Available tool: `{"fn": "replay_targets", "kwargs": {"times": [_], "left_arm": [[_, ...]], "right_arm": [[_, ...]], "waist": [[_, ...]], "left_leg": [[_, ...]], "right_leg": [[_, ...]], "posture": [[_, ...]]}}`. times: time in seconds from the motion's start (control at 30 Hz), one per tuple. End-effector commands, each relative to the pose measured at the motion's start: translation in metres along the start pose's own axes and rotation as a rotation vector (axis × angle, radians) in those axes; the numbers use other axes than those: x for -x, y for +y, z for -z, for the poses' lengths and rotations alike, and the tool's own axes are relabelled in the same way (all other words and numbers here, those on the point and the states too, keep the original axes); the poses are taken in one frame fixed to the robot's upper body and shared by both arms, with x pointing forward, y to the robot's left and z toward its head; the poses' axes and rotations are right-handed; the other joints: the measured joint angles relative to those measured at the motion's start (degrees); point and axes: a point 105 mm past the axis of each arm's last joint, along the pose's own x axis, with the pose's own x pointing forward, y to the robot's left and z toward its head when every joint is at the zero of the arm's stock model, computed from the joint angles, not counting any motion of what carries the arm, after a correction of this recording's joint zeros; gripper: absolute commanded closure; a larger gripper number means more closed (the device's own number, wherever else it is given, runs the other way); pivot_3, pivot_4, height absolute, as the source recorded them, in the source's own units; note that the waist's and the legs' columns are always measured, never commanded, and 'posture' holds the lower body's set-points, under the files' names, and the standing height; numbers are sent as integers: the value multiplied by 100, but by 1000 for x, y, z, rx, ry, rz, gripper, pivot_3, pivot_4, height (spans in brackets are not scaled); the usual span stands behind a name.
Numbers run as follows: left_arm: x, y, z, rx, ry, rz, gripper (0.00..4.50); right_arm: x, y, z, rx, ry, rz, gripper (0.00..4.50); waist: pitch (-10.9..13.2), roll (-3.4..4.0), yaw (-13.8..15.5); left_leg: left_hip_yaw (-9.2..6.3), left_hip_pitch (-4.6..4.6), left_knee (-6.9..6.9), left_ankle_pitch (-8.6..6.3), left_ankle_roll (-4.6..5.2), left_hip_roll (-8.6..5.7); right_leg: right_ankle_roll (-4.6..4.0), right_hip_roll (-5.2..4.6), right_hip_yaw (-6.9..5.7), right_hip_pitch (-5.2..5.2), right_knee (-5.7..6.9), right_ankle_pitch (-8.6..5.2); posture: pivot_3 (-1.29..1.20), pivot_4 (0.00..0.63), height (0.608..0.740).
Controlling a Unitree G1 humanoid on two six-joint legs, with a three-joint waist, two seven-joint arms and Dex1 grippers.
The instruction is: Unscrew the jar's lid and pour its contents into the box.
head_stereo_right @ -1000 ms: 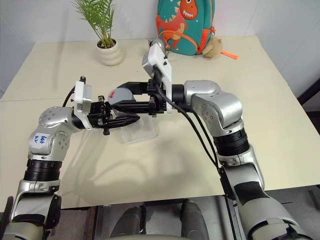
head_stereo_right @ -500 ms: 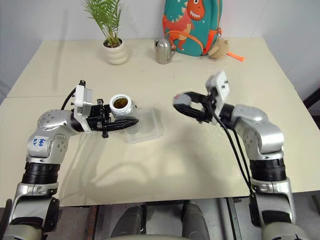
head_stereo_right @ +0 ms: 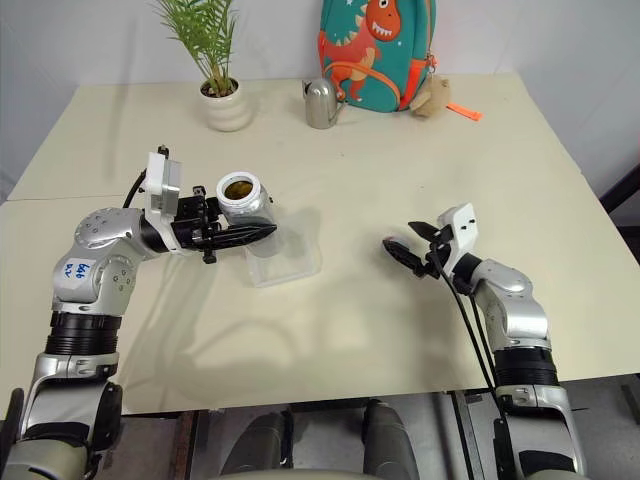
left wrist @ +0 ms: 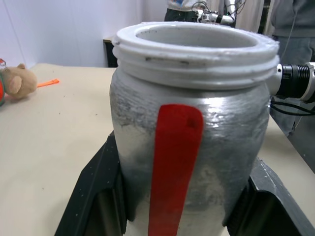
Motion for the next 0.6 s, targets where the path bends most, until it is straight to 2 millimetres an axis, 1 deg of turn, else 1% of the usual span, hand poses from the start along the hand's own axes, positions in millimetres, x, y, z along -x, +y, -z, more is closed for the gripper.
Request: {"fn": "replay_targets", "kwargs": {"times": [0.03,0.07,0.17,0.23,0.27,0.3,0.37,0.43,0.5,0.6], "left_arm": [[3,2,-15,-18,-49,4,2580],[4,4,-15,-15,-48,2,2580],[9,14,-16,14,-32,-18,2580],[13,25,-15,-1,2,-38,2580],[14,30,-16,-9,12,-47,2580],[15,37,-17,-26,26,-63,2580],[16,52,-20,-51,66,-97,2580],[15,63,-21,-91,119,-115,2580],[16,71,-20,-127,184,-140,2580],[20,83,-21,-230,283,-201,2580]], "right_arm": [[15,3,-28,61,-58,-22,10],[18,6,-33,70,-57,-35,10],[27,24,-55,122,-40,-128,10],[30,41,-70,146,-26,-217,10],[30,47,-74,150,-19,-244,10],[32,56,-78,154,4,-296,10],[31,68,-87,185,31,-349,10],[28,70,-93,224,34,-348,10],[27,70,-94,238,39,-342,10],[26,69,-93,240,33,-325,10]], "waist": [[0,0,16],[0,0,19],[1,1,32],[1,1,31],[1,1,32],[0,-1,24],[1,-3,26],[1,-3,26],[0,-3,30],[0,-4,34]], "left_leg": [[0,-1,1,0,0,0],[2,-3,1,0,1,0],[3,-4,3,-1,1,0],[3,-3,5,-2,3,0],[2,-2,8,-2,4,0],[2,-2,12,-3,5,0],[2,3,18,-4,6,0],[1,1,23,-4,7,0],[2,1,26,-4,7,0],[3,-9,23,-6,9,0]], "right_leg": [[0,1,0,0,-2,0],[2,1,1,0,-5,1],[4,1,1,0,-7,2],[4,1,1,1,-4,2],[3,1,1,2,-3,2],[3,1,0,2,-7,3],[1,3,2,6,-12,4],[-1,4,2,6,-16,7],[1,4,2,7,-16,9],[6,4,2,5,-9,12]], "posture": [[0,150,740],[0,150,740],[0,150,740],[0,150,740],[0,150,740],[0,150,740],[0,150,740],[0,150,740],[0,150,740],[0,150,740]]}}
